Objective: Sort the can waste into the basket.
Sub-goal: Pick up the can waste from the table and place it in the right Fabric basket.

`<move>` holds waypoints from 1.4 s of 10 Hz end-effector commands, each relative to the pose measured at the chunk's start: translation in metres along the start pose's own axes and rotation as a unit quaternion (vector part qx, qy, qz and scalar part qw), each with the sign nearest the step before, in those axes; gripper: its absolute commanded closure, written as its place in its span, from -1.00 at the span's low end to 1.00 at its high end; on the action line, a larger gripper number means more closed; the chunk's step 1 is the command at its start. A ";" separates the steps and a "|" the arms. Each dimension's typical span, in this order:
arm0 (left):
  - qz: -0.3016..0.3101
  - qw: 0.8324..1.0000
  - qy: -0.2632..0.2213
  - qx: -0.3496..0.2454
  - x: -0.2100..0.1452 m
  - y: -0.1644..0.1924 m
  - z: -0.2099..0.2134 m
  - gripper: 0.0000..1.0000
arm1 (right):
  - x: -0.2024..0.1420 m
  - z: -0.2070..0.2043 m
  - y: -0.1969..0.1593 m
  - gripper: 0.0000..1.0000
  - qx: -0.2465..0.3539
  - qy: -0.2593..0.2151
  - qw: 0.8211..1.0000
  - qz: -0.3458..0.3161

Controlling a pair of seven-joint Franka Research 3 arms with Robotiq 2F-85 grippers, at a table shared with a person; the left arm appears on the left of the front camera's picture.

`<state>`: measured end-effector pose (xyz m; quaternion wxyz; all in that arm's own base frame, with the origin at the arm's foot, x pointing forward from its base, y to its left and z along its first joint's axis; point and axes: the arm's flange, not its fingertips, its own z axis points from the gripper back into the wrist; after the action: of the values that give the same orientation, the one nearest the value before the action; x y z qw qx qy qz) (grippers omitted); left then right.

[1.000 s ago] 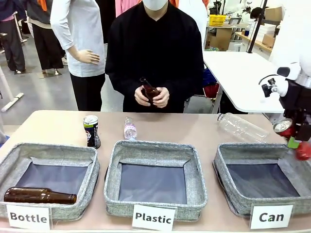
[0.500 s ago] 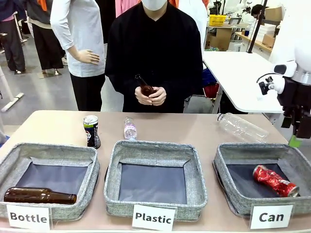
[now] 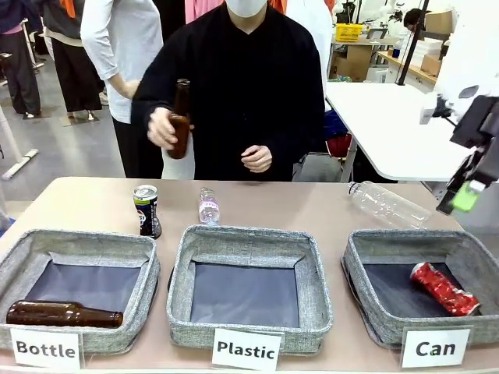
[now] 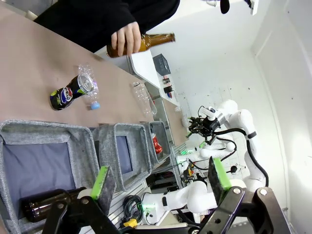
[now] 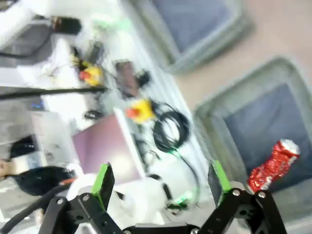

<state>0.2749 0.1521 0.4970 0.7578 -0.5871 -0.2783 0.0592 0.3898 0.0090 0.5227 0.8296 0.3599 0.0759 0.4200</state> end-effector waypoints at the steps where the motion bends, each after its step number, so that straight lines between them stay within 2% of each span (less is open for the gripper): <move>1: 0.006 1.000 -0.004 -0.007 0.000 -0.002 -0.001 -1.00 | -0.014 0.018 -0.014 -1.00 0.347 -0.374 0.854 -0.100; 2: 0.000 1.000 0.000 0.000 0.000 0.000 0.000 -1.00 | -0.024 0.017 -0.018 -1.00 0.393 -0.457 0.788 -0.125; 3: -0.035 0.999 0.001 -0.039 0.003 -0.027 0.032 -1.00 | -0.034 0.012 -0.020 -1.00 0.406 -0.535 0.727 -0.144; 4: -0.082 0.996 -0.018 -0.031 0.008 -0.051 0.072 -1.00 | -0.044 0.006 -0.020 -1.00 0.397 -0.596 0.681 -0.153; 5: -0.119 0.992 -0.048 -0.019 0.013 -0.065 0.110 -1.00 | -0.050 0.001 -0.019 -1.00 0.378 -0.631 0.655 -0.171; 7: -0.147 0.983 -0.111 -0.010 0.014 -0.078 0.170 -1.00 | -0.057 -0.005 -0.025 -1.00 0.363 -0.673 0.606 -0.218; 8: -0.153 0.980 -0.131 0.014 0.010 -0.076 0.192 -1.00 | -0.065 -0.009 -0.029 -1.00 0.363 -0.719 0.541 -0.242; 9: -0.153 0.978 -0.142 0.025 0.005 -0.071 0.206 -1.00 | -0.071 0.003 -0.046 -1.00 0.342 -0.372 0.846 -0.170; 10: -0.146 0.977 -0.154 0.024 0.003 -0.068 0.209 -1.00 | -0.071 0.003 -0.046 -1.00 0.342 -0.372 0.846 -0.170; 11: -0.141 0.979 -0.146 0.022 0.000 -0.065 0.205 -1.00 | -0.071 0.003 -0.046 -1.00 0.342 -0.372 0.846 -0.170; 12: -0.142 0.980 -0.133 0.031 0.011 -0.064 0.192 -1.00 | -0.071 0.003 -0.046 -1.00 0.342 -0.372 0.846 -0.170; 14: -0.135 0.985 -0.104 0.026 0.001 -0.059 0.153 -1.00 | -0.071 0.003 -0.046 -1.00 0.342 -0.372 0.846 -0.170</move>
<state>0.1875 0.2870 0.5834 0.7305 -0.5226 -0.4383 0.0345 0.3748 -0.0579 0.4839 0.6792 0.7319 -0.0330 0.0440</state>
